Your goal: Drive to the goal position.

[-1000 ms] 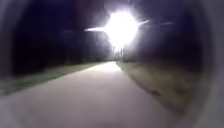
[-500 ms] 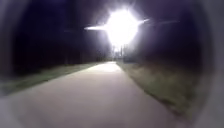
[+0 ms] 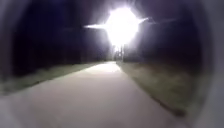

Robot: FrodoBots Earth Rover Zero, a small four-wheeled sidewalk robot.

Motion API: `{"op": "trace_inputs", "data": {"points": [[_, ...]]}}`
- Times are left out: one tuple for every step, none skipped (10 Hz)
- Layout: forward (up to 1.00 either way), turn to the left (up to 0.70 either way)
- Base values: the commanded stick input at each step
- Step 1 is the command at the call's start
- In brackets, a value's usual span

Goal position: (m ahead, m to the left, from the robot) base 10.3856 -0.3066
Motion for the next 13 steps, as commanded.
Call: {"op": "trace_inputs", "data": {"points": [[1.0,0.18],[1.0,0.2],[1.0,0.06],[1.0,0.0],[1.0,0.0],[1.0,0.0],[1.0,0.0],[1.0,0.0],[1.0,0.0],[1.0,0.0],[1.0,0.0],[1.0,0.0],[1.0,0.0]]}}
